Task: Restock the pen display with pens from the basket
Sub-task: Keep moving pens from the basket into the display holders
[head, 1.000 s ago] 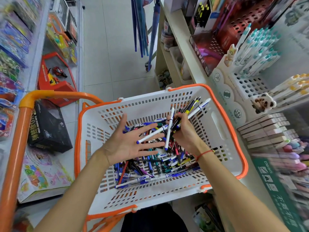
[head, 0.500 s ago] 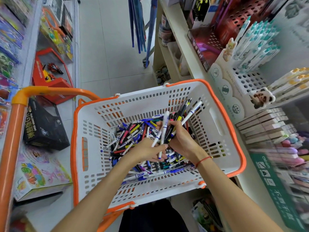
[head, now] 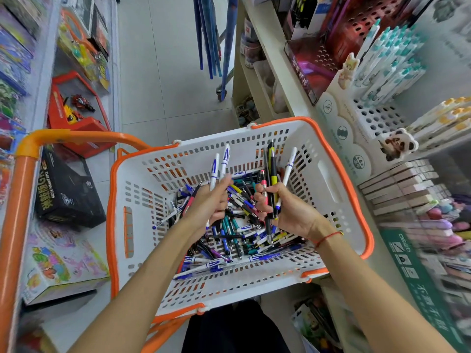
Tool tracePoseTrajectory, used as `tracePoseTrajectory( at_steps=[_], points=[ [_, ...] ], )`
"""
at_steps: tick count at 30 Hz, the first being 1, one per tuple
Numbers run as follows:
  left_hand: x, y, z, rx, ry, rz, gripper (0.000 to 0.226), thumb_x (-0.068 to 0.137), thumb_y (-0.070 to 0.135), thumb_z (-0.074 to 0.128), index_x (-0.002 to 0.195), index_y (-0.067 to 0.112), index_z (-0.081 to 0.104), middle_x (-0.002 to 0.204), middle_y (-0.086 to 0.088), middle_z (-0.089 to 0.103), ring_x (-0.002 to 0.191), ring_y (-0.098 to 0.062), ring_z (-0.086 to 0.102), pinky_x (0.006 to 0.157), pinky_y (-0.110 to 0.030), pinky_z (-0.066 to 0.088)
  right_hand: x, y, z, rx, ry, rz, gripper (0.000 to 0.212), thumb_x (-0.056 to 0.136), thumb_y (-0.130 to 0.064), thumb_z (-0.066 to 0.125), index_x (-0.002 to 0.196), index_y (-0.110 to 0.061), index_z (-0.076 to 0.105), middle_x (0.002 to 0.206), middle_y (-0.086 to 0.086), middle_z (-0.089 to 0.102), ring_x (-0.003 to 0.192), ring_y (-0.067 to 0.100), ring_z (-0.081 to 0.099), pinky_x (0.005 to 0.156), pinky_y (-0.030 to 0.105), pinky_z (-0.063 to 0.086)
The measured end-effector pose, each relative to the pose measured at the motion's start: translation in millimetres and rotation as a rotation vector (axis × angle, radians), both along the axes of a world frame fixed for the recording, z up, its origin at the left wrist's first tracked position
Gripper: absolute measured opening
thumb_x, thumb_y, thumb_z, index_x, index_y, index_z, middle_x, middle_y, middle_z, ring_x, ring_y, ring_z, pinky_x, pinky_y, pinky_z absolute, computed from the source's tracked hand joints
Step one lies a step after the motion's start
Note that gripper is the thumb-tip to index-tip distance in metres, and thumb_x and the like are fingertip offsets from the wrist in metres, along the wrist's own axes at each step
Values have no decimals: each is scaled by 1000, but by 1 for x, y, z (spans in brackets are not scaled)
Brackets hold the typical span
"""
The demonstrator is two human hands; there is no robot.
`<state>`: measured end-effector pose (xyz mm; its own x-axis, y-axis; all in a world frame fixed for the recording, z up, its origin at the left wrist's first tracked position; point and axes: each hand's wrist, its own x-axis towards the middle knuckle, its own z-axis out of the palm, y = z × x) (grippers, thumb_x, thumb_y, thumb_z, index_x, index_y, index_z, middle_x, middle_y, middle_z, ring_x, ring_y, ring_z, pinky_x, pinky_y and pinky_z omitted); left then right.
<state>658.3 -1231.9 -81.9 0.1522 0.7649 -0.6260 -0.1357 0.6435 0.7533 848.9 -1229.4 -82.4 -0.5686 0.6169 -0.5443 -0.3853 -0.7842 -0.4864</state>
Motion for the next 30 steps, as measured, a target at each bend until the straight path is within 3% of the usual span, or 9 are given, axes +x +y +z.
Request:
tracePoseTrajectory(
  at_steps=[3,5,7,9,13,17,21,26,30],
  points=[
    [13,3,8,27,179,-18,51,80,48,72,118,15,66,89,-30,62,88,-44,62,78,-46,55,-11,-4,-2,32,-22,102,8,94,-18,41,94,-15,49,70,-5,52,54,7,43,59,21,48],
    [17,5,10,-3,210,-35,42,78,47,76,109,19,71,106,-27,65,118,-48,53,102,-58,40,-16,-6,-5,44,-52,136,9,93,-20,44,96,-14,50,72,-4,54,56,7,44,60,22,48],
    [16,7,5,-13,208,-23,33,80,43,76,100,17,72,85,-7,65,94,-31,61,97,-55,46,-18,-7,-6,33,-92,124,15,92,-21,49,101,-11,55,78,-2,60,61,8,51,62,23,51],
    [14,7,1,5,215,21,24,84,39,73,93,17,70,69,0,59,64,-15,53,66,-34,51,-16,-9,-6,-4,-125,99,27,92,-23,53,112,-7,61,93,3,69,72,12,62,65,26,56],
    [6,9,1,38,192,181,22,91,37,64,103,18,64,54,6,33,42,-6,30,43,-16,30,-10,-12,-1,-8,-153,142,34,91,-25,54,119,-12,65,107,6,72,76,11,68,63,22,58],
    [-7,16,-4,91,153,306,34,93,35,62,117,12,62,53,7,29,41,-5,25,37,-15,26,-9,-15,-4,-11,-170,137,37,94,-25,52,126,-9,58,92,1,69,60,7,55,48,13,46],
    [-10,16,-5,95,190,284,35,94,42,59,112,12,62,59,4,26,44,-6,26,55,-31,55,-11,-11,-10,41,-192,109,34,102,-20,45,133,-7,47,73,-2,49,49,4,34,42,14,25],
    [-35,19,-3,107,293,189,37,104,38,38,86,12,56,50,7,36,39,-3,32,35,-14,29,16,1,5,197,-301,349,24,100,-22,45,118,-7,53,65,-5,39,49,7,17,44,18,15],
    [-30,16,6,0,398,-192,26,105,25,40,98,8,58,90,-2,68,79,-13,68,50,-14,52,18,9,10,250,-358,554,20,100,-21,48,113,-7,56,65,-4,44,46,5,23,43,17,17]
  ],
)
